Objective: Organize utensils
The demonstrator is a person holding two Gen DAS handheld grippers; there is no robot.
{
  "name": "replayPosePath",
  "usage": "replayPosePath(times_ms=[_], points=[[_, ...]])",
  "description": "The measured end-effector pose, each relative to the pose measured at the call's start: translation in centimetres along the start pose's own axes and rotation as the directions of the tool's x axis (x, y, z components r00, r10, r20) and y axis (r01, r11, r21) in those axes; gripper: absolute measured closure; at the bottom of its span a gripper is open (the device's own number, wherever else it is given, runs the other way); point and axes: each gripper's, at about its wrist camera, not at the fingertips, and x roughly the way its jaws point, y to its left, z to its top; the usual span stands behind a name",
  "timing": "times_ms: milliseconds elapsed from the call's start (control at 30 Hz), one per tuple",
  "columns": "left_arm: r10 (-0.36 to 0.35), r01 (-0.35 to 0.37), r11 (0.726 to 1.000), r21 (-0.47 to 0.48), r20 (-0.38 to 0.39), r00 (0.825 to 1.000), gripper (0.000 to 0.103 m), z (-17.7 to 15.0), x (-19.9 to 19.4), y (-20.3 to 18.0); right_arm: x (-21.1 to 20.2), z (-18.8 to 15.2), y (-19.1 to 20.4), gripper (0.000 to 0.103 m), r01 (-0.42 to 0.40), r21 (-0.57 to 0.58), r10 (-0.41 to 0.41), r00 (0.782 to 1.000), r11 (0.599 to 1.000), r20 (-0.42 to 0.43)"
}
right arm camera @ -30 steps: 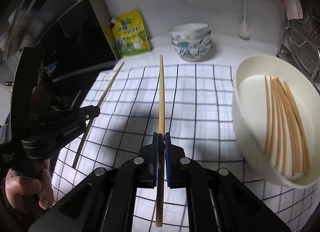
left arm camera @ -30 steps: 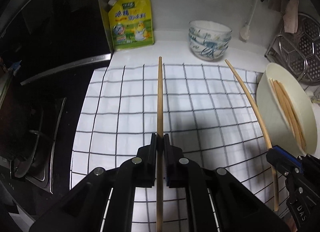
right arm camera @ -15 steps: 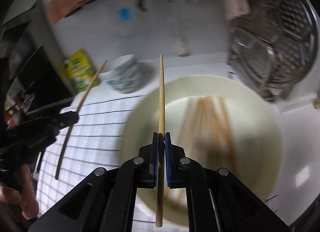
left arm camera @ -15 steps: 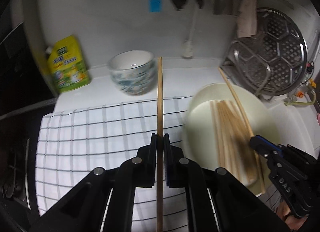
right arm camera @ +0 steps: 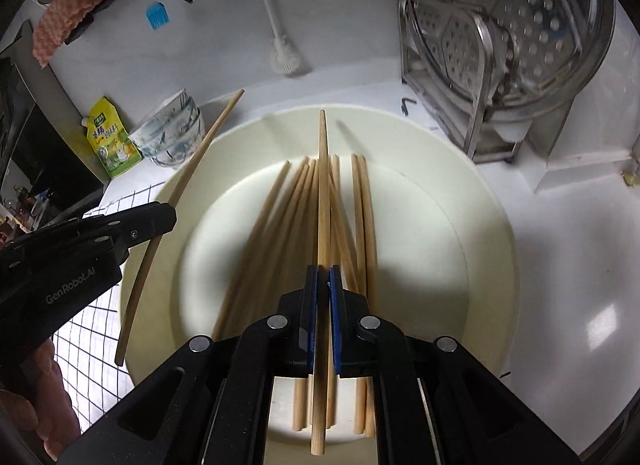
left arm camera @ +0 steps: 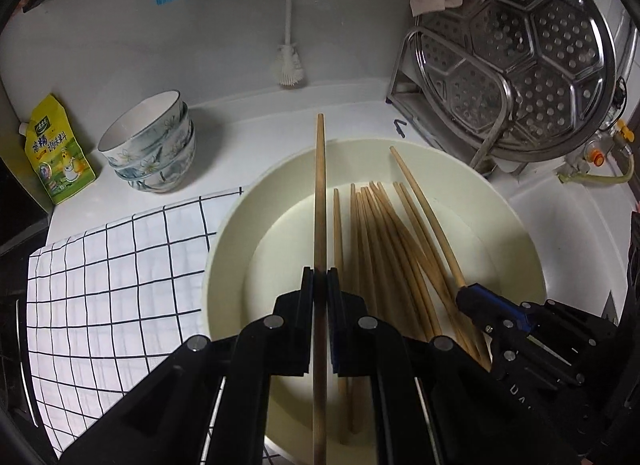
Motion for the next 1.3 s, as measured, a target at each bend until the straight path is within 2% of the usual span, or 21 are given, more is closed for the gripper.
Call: replayPosePath(times_ms=[233,267,333,400,433,533,600,867,933,1300], points=[[0.025,-0.025,1.000,-0.004,-0.020,0.999,0.094,-0.4,-0.1,0.1,0.2,-0.1,-0.9,0.097,-0.013,0.018,0.013,1.000,1.000,0.005],[0.029,-0.029,1.000,-0.004,-0.017,0.999,0.089,-0.4,-0.3,0.1,0.1,0.0,-1.0,0.097,-0.013,0.022,0.012,1.000,1.000,0.006],[0.038,-0.038,0.999,-0.006,-0.008,0.999,0.075,-0.4,-0.6,0.2,-0.4,0.0,-1.1,0.090,-0.014,0.031,0.013,1.000,0.999,0.017],[0.047,-0.047,0.999,-0.017,0.010,0.999,0.049,-0.3,-1.3,0.4,-1.1,-0.1,-1.0,0.087,-0.010,0.025,0.010,0.999,1.000,0.031],[0.048,-0.048,0.999,-0.025,0.022,0.999,0.045,-0.4,-1.6,0.6,-1.5,0.0,-0.9,0.085,-0.009,0.022,0.008,0.999,1.000,0.036],[0.055,-0.055,0.998,-0.028,0.031,0.998,0.044,-0.5,-2.4,0.8,-2.4,0.0,-0.5,0.076,-0.006,0.012,0.006,0.999,1.000,0.047],[0.066,-0.065,0.997,-0.031,0.033,0.997,0.038,-0.7,-2.8,1.0,-2.9,-0.1,-0.3,0.074,-0.007,0.009,0.006,0.999,1.000,0.051],[0.092,-0.090,0.994,-0.058,0.047,0.995,0.028,-1.5,-4.5,1.8,-4.7,-0.4,0.8,0.060,-0.005,-0.008,0.005,0.998,1.000,0.067],[0.096,-0.092,0.994,-0.065,0.051,0.994,0.023,-1.6,-5.0,2.0,-5.2,-0.5,1.0,0.052,-0.005,-0.009,0.006,0.997,1.000,0.072],[0.108,-0.101,0.992,-0.081,0.087,0.990,0.010,-1.8,-7.4,2.3,-6.8,-0.9,1.5,0.041,0.032,-0.010,-0.031,0.996,0.999,0.083]])
